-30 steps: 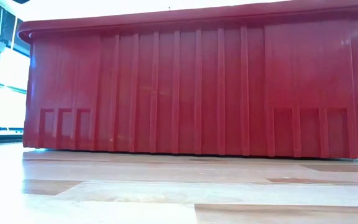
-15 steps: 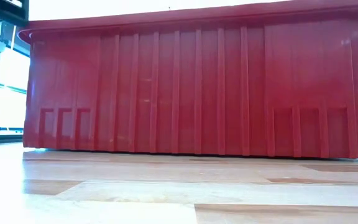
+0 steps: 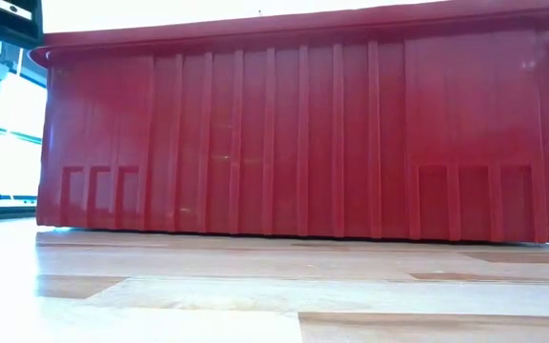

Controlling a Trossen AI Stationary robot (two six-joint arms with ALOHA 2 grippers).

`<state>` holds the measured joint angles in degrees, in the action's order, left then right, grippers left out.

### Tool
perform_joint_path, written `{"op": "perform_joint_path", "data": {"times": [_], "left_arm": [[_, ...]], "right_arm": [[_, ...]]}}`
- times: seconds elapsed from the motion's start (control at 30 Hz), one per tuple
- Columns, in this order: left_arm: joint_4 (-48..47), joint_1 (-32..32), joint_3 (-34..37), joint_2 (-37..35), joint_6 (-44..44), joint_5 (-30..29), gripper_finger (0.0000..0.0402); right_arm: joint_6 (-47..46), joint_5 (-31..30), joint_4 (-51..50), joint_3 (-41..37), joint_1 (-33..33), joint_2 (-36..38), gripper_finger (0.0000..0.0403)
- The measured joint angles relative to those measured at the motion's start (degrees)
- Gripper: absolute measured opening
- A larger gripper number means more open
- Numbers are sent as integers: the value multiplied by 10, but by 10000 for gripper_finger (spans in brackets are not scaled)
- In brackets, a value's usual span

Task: Pick and place slides into bin
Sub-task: Return to Home Position

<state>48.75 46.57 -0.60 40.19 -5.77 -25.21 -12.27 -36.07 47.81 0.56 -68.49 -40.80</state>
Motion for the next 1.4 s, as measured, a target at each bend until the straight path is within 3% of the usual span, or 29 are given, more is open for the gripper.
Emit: {"op": "perform_joint_path", "data": {"times": [0.17, 0.5, 0.9, 1.4], "left_arm": [[11, 0, 0, -3, 16, -11, 172], [-18, 1, 0, -1, -39, -25, 172], [-40, -2, 1, -2, -49, 26, 172], [-152, -1, 1, -6, -49, 36, 172]], "right_arm": [[-27, -10, -13, 0, 0, 0, 99], [123, -14, -41, 0, 0, 0, 99], [47, -14, -56, 0, 0, 0, 99], [48, -14, -56, -1, 0, 0, 99]]}}
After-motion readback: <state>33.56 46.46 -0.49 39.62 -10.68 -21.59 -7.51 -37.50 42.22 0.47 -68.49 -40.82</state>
